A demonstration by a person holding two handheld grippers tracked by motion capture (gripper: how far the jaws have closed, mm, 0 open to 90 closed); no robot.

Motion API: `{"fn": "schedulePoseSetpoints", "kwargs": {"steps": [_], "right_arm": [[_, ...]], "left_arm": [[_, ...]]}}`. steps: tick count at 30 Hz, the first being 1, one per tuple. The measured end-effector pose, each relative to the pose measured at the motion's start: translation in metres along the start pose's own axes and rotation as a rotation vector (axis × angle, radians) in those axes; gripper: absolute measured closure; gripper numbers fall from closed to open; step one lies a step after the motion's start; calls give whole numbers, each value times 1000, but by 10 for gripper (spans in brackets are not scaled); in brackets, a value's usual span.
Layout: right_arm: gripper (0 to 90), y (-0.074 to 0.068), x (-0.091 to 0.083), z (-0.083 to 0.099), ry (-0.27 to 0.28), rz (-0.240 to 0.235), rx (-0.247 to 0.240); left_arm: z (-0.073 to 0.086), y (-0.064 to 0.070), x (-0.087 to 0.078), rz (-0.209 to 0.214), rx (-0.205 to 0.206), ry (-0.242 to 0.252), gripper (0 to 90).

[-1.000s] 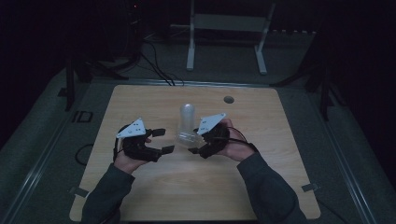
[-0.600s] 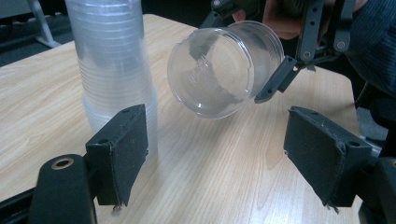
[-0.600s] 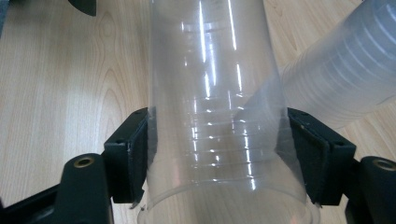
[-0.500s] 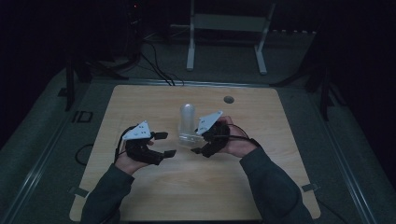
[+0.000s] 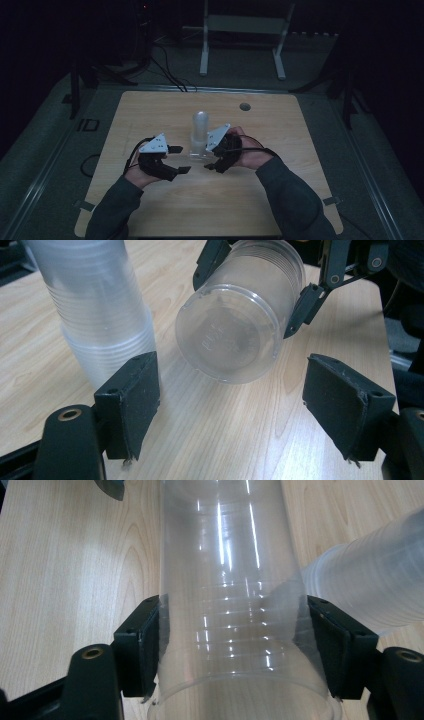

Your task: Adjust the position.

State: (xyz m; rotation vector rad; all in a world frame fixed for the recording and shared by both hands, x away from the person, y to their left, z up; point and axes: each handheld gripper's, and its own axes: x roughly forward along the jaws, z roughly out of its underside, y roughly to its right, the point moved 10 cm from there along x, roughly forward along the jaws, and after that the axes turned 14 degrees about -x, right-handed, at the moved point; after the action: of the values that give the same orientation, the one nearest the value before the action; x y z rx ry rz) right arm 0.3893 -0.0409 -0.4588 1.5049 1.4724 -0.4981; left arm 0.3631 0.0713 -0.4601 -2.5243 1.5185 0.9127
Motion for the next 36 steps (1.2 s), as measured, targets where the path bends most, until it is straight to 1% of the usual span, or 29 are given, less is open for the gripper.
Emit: {"fn": "schedulePoseSetpoints", "kwargs": {"steps": [10,14,18,21,25,29,32,35,36], "right_arm": [[302,-7,7,2,-54,-23,-51],[302,-9,9,1,-66,-31,-62],[303,-13,13,1,-88,-46,-87],[304,-16,16,1,-106,-51,-108],[304,-17,19,1,-124,-52,-125],[304,-17,19,2,-138,-50,-132],[305,-17,19,2,-135,-54,-130],[305,-17,20,3,-139,-53,-132],[305,-17,20,3,-141,-53,-131]], "left_arm": [[7,3,8,1,21,-56,229],[10,4,11,5,27,-79,231],[13,5,13,7,40,-108,238],[15,5,15,-7,52,-131,238],[17,5,16,-27,71,-157,239],[19,5,18,-53,100,-189,239],[20,5,18,-76,124,-221,238],[19,7,19,-83,131,-228,238],[19,7,19,-92,144,-239,238]]}}
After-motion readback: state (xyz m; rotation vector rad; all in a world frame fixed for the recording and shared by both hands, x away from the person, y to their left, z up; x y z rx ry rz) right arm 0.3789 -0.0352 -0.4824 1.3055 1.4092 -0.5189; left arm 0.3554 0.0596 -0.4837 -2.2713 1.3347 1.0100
